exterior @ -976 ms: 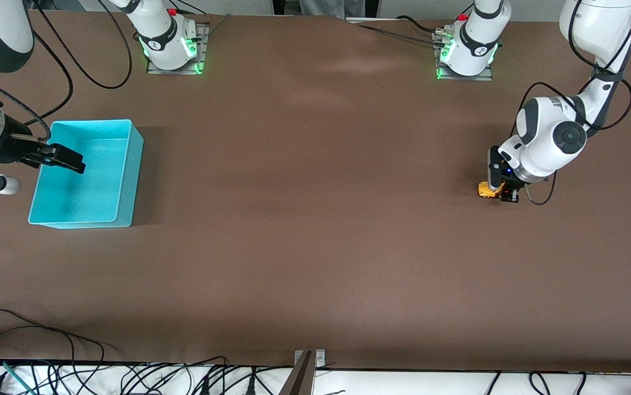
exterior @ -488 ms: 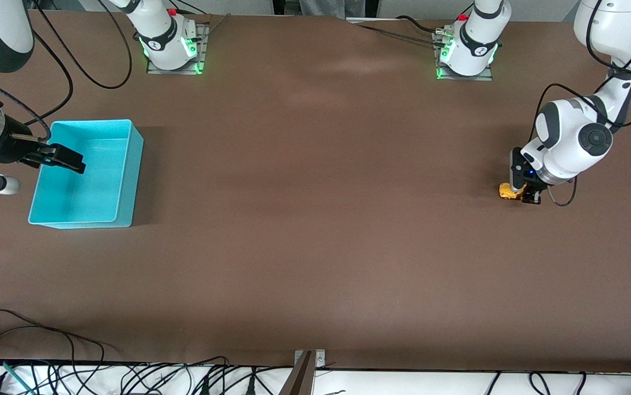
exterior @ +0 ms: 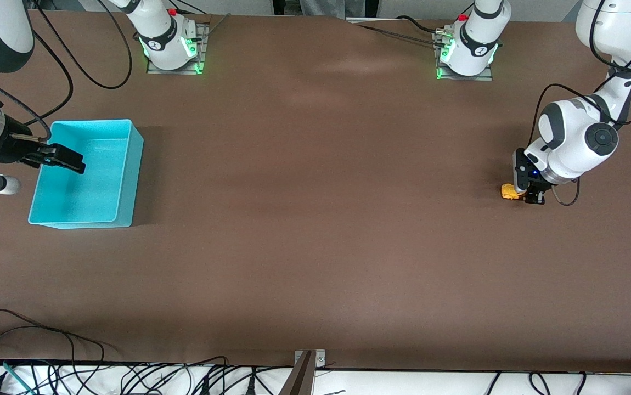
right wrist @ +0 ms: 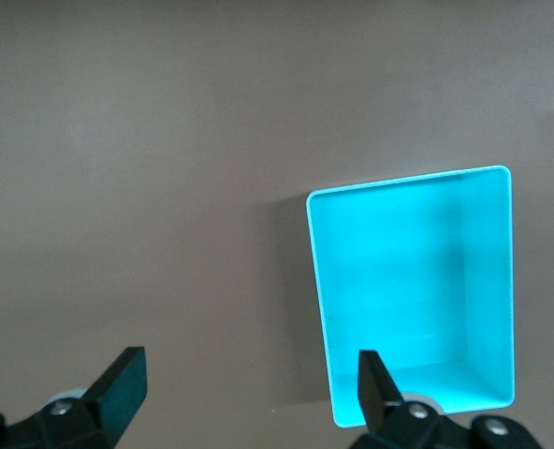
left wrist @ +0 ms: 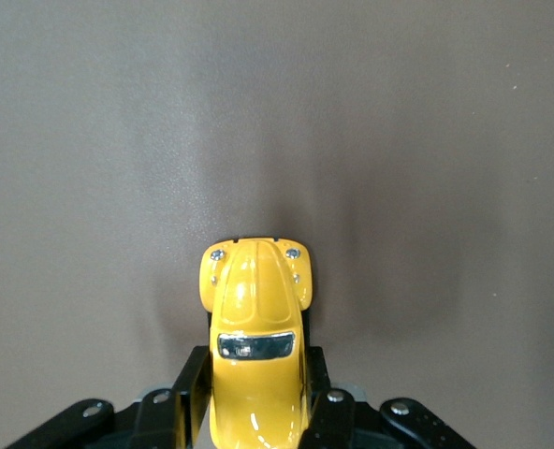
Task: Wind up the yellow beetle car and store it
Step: 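Release the car to roll toward the cyan box while the right gripper reaches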
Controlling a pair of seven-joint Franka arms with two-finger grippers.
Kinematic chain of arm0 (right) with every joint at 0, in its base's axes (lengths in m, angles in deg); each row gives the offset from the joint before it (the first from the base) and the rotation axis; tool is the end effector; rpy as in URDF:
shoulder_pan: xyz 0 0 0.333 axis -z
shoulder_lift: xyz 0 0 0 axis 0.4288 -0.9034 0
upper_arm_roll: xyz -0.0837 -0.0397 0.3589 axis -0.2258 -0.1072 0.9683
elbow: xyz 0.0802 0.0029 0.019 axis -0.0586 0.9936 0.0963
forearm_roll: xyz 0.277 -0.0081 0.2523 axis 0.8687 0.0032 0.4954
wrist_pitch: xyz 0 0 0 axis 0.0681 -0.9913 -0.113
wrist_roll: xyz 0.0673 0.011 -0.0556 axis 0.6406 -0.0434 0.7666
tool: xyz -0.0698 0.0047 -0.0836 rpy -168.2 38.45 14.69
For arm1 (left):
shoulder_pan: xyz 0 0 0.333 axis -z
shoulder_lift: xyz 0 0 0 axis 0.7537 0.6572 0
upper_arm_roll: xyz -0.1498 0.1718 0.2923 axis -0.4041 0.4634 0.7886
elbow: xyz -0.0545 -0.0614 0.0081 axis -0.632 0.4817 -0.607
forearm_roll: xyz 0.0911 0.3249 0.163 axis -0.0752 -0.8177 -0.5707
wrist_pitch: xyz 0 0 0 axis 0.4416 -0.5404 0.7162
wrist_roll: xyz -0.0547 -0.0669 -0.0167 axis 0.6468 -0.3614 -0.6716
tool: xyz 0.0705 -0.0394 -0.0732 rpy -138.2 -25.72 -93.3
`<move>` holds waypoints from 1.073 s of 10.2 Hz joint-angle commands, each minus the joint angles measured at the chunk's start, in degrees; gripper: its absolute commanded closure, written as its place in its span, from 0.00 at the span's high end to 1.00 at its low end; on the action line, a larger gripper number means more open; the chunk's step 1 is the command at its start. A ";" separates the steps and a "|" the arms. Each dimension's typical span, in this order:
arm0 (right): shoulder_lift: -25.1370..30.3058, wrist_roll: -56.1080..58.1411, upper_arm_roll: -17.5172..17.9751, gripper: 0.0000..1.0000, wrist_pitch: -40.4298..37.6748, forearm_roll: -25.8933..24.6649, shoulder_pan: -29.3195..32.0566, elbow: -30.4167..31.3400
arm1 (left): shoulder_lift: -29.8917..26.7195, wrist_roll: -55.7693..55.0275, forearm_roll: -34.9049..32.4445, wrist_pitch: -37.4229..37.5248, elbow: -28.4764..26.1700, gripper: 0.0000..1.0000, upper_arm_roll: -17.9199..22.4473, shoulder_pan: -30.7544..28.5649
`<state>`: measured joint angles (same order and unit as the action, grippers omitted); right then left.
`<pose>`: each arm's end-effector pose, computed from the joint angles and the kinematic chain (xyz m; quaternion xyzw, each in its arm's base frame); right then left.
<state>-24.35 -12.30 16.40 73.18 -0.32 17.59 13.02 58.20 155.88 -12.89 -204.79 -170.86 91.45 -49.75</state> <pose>0.5995 0.0237 0.6125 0.9981 -0.0564 -0.0226 0.0044 0.5170 0.1044 0.2530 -0.6804 0.7322 0.0264 0.0171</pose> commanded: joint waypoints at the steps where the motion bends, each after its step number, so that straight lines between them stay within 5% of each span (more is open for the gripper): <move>1: 0.39 0.70 -0.06 1.00 -0.25 -0.36 -0.19 0.26 | 4.44 0.22 3.52 -0.76 2.54 0.99 0.35 0.31; 10: 0.38 0.70 -0.15 1.00 -0.08 -0.44 -0.19 0.44 | 3.66 0.12 3.54 0.48 3.70 1.00 0.17 0.84; 11: 0.30 0.70 -0.06 1.00 -0.08 -0.36 -0.19 0.44 | 0.08 0.21 3.45 1.09 3.35 1.00 0.17 0.76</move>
<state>-24.39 -12.30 16.40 73.18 -0.32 17.59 13.03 61.71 155.63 -10.96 -205.10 -167.67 91.31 -49.59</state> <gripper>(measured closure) 0.000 0.000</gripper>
